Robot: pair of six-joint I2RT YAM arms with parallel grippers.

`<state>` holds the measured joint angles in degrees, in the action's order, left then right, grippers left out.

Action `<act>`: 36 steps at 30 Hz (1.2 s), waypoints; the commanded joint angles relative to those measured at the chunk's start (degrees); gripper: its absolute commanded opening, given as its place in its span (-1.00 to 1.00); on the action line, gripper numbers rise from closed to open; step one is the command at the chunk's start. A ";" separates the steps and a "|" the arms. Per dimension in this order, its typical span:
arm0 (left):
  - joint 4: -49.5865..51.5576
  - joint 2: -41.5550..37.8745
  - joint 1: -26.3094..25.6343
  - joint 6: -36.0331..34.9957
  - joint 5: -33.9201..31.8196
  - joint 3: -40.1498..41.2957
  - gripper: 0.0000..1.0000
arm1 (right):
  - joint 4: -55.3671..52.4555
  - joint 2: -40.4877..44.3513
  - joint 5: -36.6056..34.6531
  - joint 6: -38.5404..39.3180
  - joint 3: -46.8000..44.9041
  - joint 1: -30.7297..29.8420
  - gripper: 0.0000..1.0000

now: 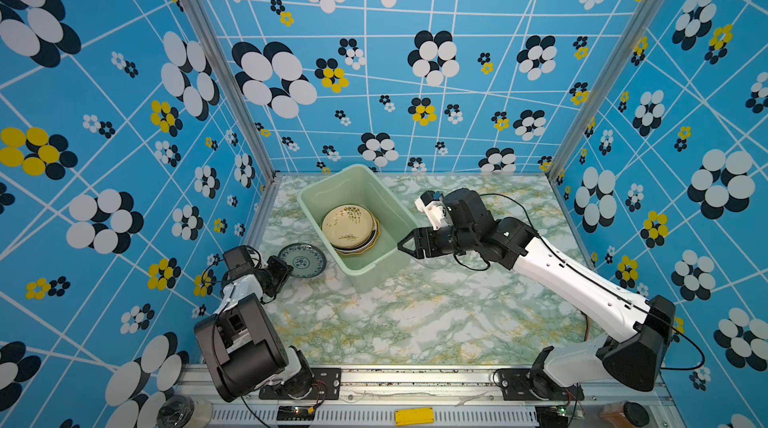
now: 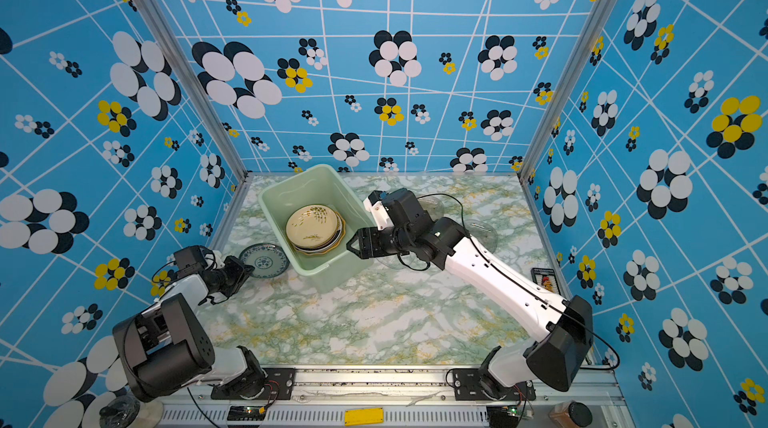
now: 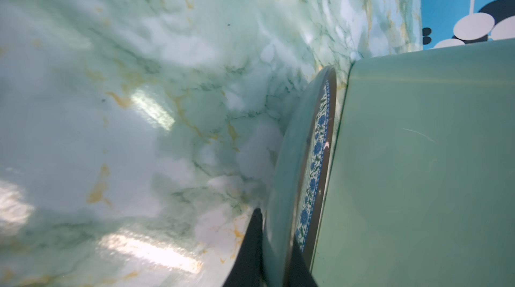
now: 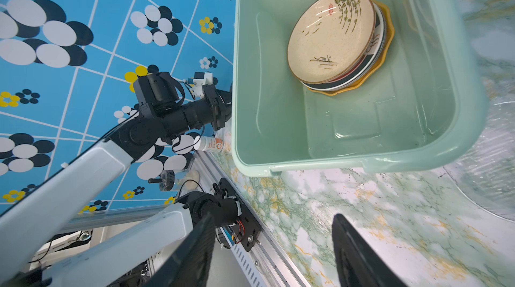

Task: Place the plates into the plastic bin on the countertop
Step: Pick up the plate from the middle-left of the table.

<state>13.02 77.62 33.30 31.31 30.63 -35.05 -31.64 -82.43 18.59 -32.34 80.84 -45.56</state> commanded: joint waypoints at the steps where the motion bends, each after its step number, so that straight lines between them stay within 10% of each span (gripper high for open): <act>1: 4.11 -3.81 -0.41 4.86 -4.87 1.25 -1.00 | 2.91 1.31 0.95 -3.02 0.16 0.14 0.38; 9: 9.88 -19.49 -5.17 16.21 -15.29 0.18 -0.96 | -0.21 0.40 1.68 -5.66 5.56 0.06 0.36; 18: 28.92 -31.37 -5.94 18.29 -22.08 -22.15 -0.96 | -1.44 1.49 1.60 -6.16 7.70 -0.13 0.32; 25: 23.06 -34.10 -10.23 27.54 -6.76 -27.27 -0.95 | 2.85 3.09 2.38 -6.86 8.07 -0.43 0.32; 36: 25.35 -33.90 -31.73 29.78 -4.35 -30.61 -0.96 | 5.45 6.54 2.57 -7.02 6.95 0.85 0.34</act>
<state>38.02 43.92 4.67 59.55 24.23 -63.72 -27.20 -78.63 20.29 -40.03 87.61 -45.52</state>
